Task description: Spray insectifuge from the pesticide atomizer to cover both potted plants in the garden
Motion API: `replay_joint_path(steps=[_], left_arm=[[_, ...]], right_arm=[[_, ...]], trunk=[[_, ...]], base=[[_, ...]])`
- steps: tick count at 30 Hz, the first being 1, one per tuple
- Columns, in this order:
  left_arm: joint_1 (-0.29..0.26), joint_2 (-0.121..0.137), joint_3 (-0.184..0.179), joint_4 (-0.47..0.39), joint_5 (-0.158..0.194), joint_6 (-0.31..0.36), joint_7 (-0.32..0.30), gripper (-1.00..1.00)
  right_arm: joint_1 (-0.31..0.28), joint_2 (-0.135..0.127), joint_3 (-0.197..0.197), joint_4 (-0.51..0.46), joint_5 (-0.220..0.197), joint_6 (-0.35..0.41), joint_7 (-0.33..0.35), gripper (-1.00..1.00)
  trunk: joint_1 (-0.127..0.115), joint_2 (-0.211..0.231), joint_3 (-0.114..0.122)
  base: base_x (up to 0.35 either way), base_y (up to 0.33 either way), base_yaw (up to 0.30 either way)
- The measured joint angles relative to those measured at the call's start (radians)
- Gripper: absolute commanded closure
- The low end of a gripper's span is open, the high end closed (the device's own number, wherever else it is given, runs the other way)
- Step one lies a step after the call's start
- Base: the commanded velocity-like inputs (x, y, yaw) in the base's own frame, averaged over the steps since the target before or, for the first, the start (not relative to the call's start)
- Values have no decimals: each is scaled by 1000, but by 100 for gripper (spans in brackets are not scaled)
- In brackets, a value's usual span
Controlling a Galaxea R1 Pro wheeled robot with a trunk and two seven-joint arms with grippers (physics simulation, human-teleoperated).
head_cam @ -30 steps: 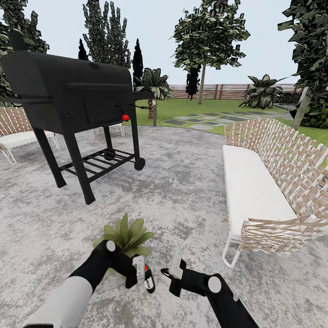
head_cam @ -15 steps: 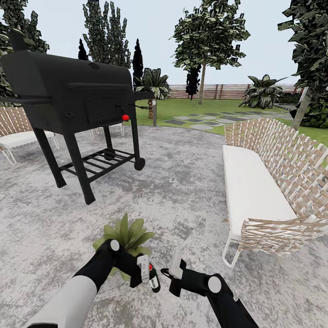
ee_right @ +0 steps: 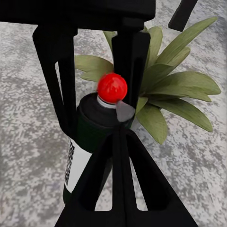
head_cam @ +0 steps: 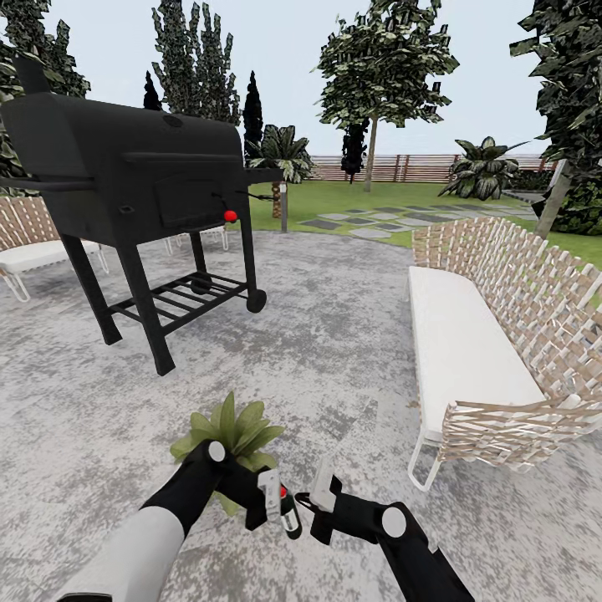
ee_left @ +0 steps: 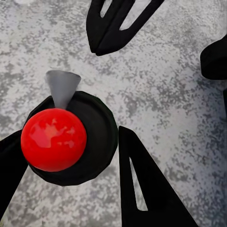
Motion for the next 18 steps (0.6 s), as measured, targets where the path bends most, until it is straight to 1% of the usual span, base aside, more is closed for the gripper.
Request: replay_joint_path(steps=[2, 5, 7, 11, 18], left_arm=[[1, -3, -12, 3, 0, 0, -1, 100], [1, -6, -47, 6, 3, 0, 0, 100], [1, -7, -60, 6, 6, 0, 0, 100], [1, -8, -68, 6, 8, 0, 0, 100], [2, -11, -70, 3, 13, 1, 1, 100]], right_arm=[[0, 0, 0, 0, 0, 0, 0, 100], [0, 0, 0, 0, 0, 0, 0, 100], [0, 0, 0, 0, 0, 0, 0, 100], [0, 0, 0, 0, 0, 0, 0, 100], [0, 0, 0, 1, 0, 0, 0, 100]], trunk=[[0, 0, 0], [0, 0, 0], [0, 0, 0], [0, 0, 0], [0, 0, 0]], base=[[0, 0, 0], [0, 0, 0], [0, 0, 0], [0, 0, 0], [0, 0, 0]])
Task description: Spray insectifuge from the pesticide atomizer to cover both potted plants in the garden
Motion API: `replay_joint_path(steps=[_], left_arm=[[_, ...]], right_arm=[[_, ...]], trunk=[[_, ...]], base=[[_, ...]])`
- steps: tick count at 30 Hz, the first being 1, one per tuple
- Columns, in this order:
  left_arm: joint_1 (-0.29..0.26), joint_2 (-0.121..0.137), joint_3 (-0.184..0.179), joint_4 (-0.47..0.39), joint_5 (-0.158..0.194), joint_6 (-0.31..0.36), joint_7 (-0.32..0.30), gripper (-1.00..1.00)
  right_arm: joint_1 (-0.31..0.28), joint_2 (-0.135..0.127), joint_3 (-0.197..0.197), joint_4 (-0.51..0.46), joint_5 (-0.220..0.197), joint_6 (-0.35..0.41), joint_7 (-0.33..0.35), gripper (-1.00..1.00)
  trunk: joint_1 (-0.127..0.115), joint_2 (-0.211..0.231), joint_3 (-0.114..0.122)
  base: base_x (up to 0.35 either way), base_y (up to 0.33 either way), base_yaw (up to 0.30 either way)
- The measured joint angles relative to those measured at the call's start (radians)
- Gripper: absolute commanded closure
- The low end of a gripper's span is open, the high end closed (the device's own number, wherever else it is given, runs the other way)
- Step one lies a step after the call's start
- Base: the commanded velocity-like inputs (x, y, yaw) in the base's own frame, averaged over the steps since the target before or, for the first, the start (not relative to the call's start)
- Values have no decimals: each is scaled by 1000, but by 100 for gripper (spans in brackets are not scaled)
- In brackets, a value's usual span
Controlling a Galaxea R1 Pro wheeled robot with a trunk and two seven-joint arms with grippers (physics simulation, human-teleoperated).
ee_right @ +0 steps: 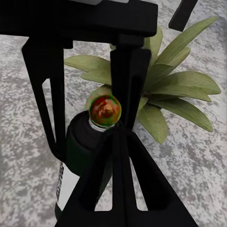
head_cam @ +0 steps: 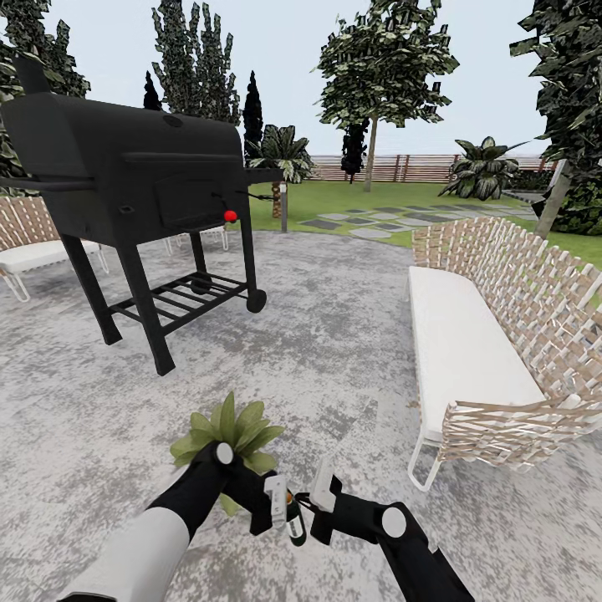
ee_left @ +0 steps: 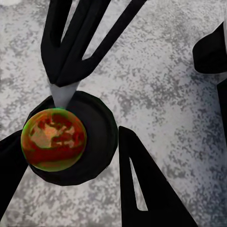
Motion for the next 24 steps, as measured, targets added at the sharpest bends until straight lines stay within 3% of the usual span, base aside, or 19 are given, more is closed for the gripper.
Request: replay_joint_path(steps=[9, 21, 22, 23, 24], left_arm=[[0, -13, 0, 0, 0, 0, 0, 100], [1, -1, 2, 7, 1, -1, 0, 100], [13, 44, 42, 8, 3, -2, -1, 100], [13, 164, 63, 8, -1, -1, 0, 100], [14, 229, 69, 8, 0, -1, -1, 100]], right_arm=[[0, 0, -1, -1, 1, 0, 0, 100], [0, 0, -1, 1, 1, 0, 0, 100], [0, -30, -9, 5, 8, 0, -1, 100], [0, -56, -10, 6, 8, -1, -1, 100], [0, -69, -10, 6, 8, -1, -1, 100]], trunk=[[0, 0, 0], [0, 0, 0], [0, 0, 0], [0, 0, 0], [0, 0, 0]], base=[[0, 0, 0], [0, 0, 0], [0, 0, 0], [0, 0, 0], [0, 0, 0]])
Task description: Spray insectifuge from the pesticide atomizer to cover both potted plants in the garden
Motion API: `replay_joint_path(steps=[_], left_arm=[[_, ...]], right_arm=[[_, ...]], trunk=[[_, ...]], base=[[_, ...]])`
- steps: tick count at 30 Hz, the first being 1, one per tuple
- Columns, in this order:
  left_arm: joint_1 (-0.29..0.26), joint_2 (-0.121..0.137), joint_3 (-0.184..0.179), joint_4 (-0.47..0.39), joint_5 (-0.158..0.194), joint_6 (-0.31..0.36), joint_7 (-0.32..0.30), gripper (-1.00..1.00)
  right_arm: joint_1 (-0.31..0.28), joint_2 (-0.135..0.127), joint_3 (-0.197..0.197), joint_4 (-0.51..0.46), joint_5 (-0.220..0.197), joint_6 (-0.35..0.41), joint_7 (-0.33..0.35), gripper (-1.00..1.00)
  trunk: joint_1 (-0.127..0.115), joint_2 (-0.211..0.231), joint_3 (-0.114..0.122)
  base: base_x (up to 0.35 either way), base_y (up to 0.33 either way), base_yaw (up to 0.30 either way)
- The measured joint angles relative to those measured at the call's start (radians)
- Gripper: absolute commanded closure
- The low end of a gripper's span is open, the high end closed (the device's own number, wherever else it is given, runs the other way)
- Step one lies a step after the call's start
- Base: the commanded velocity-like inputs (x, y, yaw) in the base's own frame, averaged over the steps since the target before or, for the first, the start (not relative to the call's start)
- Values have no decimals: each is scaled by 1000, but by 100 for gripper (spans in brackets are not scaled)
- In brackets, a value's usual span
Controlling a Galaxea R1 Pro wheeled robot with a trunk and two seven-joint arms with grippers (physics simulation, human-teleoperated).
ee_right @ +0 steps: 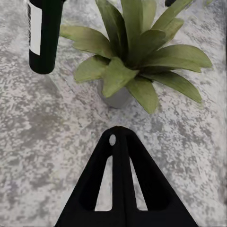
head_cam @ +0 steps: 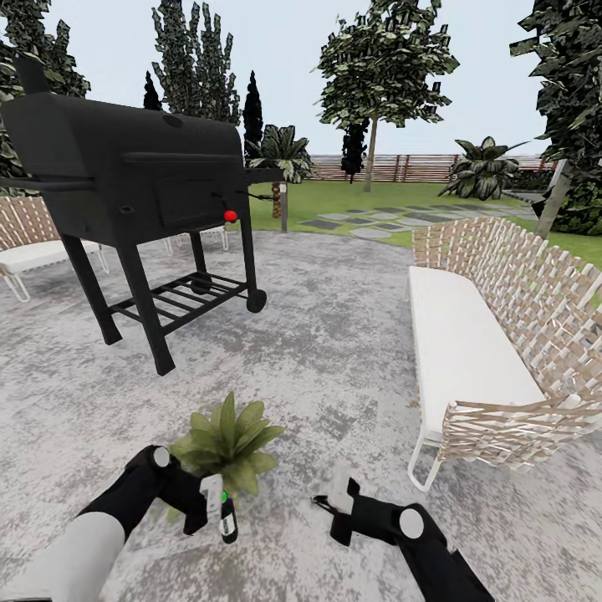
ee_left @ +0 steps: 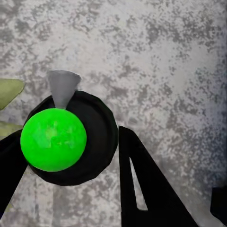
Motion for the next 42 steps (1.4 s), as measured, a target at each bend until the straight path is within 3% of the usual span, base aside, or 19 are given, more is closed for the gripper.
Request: replay_joint_path(steps=[2, 5, 10, 11, 16, 19, 23, 25, 27, 28, 32, 36, 38, 42], left_arm=[[0, -24, 8, -1, 2, 1, -1, 100], [0, -2, 13, -2, 1, 0, 1, 100], [0, 34, 14, -2, 10, 0, 2, 100], [0, 39, 14, -2, 16, 0, 2, 100], [0, 61, 14, -5, 39, 0, 2, 100], [1, 67, 14, -3, 39, 2, 2, 100], [3, 78, 14, -1, 41, 8, 4, 100], [3, 83, 19, -1, 42, 11, 6, 100], [3, 85, 50, -1, 44, 14, 15, 100], [3, 83, 97, -1, 44, 15, 25, 100], [4, 80, 249, -8, 36, 27, 37, 100], [4, 83, 289, -13, 29, 123, 40, 100], [4, 83, 289, -16, 26, 172, 40, 100], [3, 82, 286, -17, 25, 199, 40, 100]], right_arm=[[0, -27, -5, 1, 0, -1, 0, 100], [0, -81, -64, 2, 1, -1, 2, 100], [0, -121, -193, 62, 4, -1, -8, 100], [0, -124, -215, 76, 5, -1, -11, -100], [0, -129, -330, 118, 6, -2, -68, -100], [0, -129, -353, 137, 6, -1, -84, -100], [1, -129, -359, 246, 6, -4, -120, -100], [1, -129, -358, 327, 7, -4, -207, -100], [1, -129, -355, 425, 6, -6, -344, -100], [1, -128, -354, 500, 5, -9, -467, -100], [1, -118, -355, 698, -5, -18, -775, -100], [1, -98, -357, 763, -26, -47, -874, -100], [1, -87, -358, 773, -79, -58, -890, -100], [1, -84, -358, 777, -188, -63, -897, -100]], trunk=[[0, 0, 0], [0, 0, 0], [0, 0, 0], [0, 0, 0], [0, 0, 0], [0, 0, 0], [0, 0, 0], [0, 0, 0], [0, 0, 0], [0, 0, 0], [0, 0, 0], [0, 0, 0], [0, 0, 0], [0, 0, 0]], base=[[0, 0, 0], [0, 0, 0], [0, 0, 0], [0, 0, 0], [0, 0, 0], [0, 0, 0], [0, 0, 0], [0, 0, 0], [0, 0, 0], [0, 0, 0], [0, 0, 0], [0, 0, 0], [0, 0, 0], [0, 0, 0]])
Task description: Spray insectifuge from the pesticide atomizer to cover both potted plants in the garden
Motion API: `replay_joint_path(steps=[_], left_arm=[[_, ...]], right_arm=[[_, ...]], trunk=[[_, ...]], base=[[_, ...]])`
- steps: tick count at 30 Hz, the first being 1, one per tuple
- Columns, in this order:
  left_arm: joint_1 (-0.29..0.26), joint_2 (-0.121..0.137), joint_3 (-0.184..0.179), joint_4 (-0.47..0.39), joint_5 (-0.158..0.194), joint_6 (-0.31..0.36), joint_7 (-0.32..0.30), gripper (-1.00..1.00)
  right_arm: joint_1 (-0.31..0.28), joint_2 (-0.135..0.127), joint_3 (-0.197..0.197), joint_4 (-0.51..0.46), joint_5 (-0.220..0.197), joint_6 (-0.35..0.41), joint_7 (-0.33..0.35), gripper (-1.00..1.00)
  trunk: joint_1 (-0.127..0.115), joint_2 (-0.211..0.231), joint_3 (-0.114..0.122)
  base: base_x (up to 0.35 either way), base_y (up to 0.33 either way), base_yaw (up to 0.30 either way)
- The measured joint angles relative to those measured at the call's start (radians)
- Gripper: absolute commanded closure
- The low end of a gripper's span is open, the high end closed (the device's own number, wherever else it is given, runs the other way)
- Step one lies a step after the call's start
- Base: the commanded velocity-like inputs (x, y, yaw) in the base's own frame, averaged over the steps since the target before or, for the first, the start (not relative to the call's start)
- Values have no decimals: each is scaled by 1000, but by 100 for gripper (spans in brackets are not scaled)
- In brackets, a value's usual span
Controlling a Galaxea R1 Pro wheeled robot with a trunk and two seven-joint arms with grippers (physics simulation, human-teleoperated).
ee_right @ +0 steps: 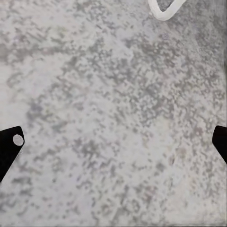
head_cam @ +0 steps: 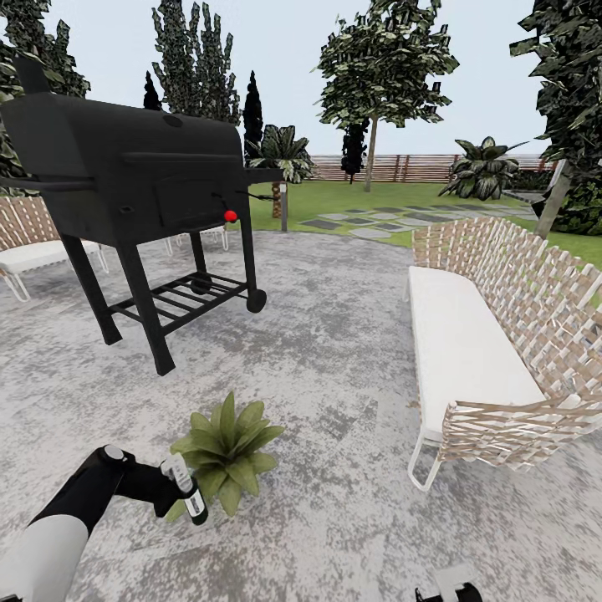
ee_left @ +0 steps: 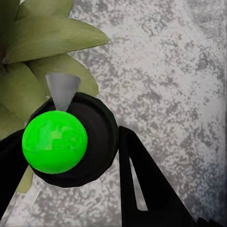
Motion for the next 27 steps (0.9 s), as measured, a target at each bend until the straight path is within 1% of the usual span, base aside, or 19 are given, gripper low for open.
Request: replay_joint_path(steps=[3, 9, 13, 15, 16, 18, 19, 21, 24, 25, 26, 27], left_arm=[[0, 2, 0, 0, -2, 6, 0, 100], [0, 4, 7, 1, -3, 9, 1, 100], [1, -3, 3, 3, -5, 21, 1, 100], [1, -8, -4, 4, -19, 74, 1, 100], [1, -11, -6, 6, -37, 135, 1, 100], [1, -13, -7, 10, -59, 207, 1, 100], [0, -14, -6, 11, -68, 232, 0, 100], [0, -15, -5, 11, -83, 260, -2, 100], [-3, -16, -5, 13, -92, 296, -2, 100], [-4, -15, -8, 13, -93, 329, -3, 100], [-7, -14, -15, 9, -93, 395, -3, 100], [-9, -12, -22, 6, -93, 441, -4, 100]], right_arm=[[0, -1, 0, -1, -46, -1, -1, -100], [0, -5, -1, -4, -56, -2, -1, -100], [0, -10, -1, -1, -56, -3, -1, -100], [1, -12, 0, 2, -55, -3, -1, -100], [1, -14, 0, 8, -55, -3, -1, -100], [2, -16, 0, 14, -55, -3, -1, -100], [2, -18, 0, 17, -55, -3, -1, -100], [3, -20, 1, 19, -55, -3, -1, -100], [3, -24, 0, 21, -56, -3, -1, -100], [3, -26, 0, 21, -56, -3, -1, -100], [3, -27, 0, 21, -55, -3, -1, -100], [3, -28, 0, 21, -55, -3, -1, -100]], trunk=[[0, 0, 0], [0, 0, 0], [0, 0, 0], [0, 0, 0], [0, 0, 0], [0, 0, 0], [0, 0, 0], [0, 0, 0], [0, 0, 0], [0, 0, 0], [0, 0, 0], [0, 0, 0]], base=[[0, 0, 0], [0, 0, 0], [0, 0, 0], [0, 0, 0], [0, 0, 0], [0, 0, 0], [0, 0, 0], [0, 0, 0], [0, 0, 0], [0, 0, 0], [0, 0, 0], [0, 0, 0]])
